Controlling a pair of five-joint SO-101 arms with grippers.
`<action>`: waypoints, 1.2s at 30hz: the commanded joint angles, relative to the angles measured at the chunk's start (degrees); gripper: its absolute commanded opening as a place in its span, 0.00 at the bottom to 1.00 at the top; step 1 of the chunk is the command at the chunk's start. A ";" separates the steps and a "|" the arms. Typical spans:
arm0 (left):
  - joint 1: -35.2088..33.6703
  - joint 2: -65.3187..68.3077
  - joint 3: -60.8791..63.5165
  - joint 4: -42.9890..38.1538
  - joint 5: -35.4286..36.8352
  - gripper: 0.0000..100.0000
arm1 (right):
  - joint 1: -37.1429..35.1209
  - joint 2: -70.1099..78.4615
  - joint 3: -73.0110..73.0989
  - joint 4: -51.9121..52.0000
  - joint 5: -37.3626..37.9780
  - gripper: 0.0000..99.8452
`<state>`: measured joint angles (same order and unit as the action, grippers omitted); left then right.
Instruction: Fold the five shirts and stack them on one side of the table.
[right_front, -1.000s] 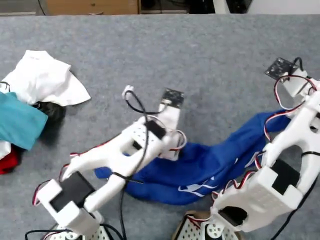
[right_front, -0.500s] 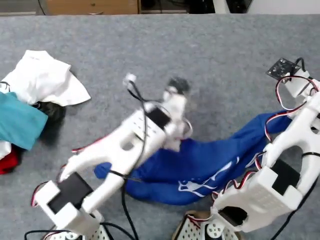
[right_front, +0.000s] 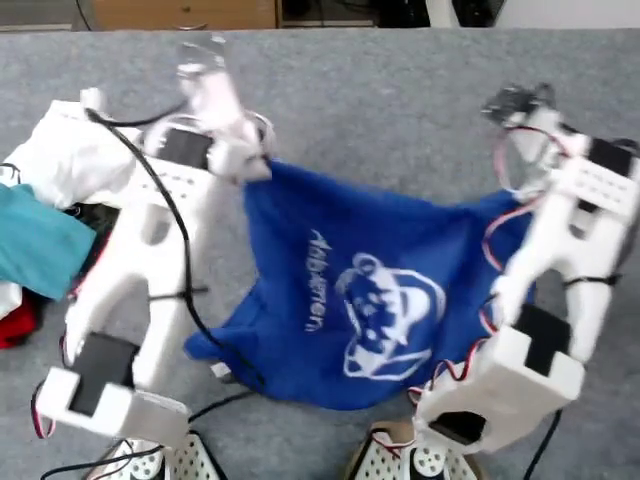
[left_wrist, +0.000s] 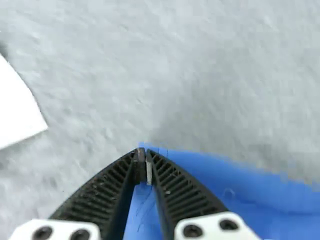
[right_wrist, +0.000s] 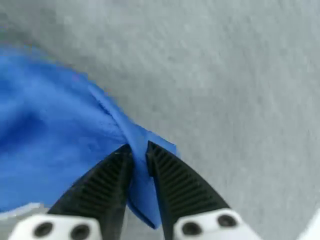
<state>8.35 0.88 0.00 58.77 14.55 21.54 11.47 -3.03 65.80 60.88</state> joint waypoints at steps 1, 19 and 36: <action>-3.34 6.46 -3.25 -8.00 0.53 0.02 | -5.49 0.66 0.92 -6.42 -2.46 0.00; -4.57 40.22 -55.30 29.54 2.46 0.30 | -0.57 16.48 -20.62 -5.80 -8.97 0.49; 3.08 62.02 -64.70 40.09 0.00 0.02 | -3.91 16.84 -30.02 13.89 -8.88 0.04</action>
<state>10.20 61.54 -62.33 95.08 15.78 18.73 28.70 -29.93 77.05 52.62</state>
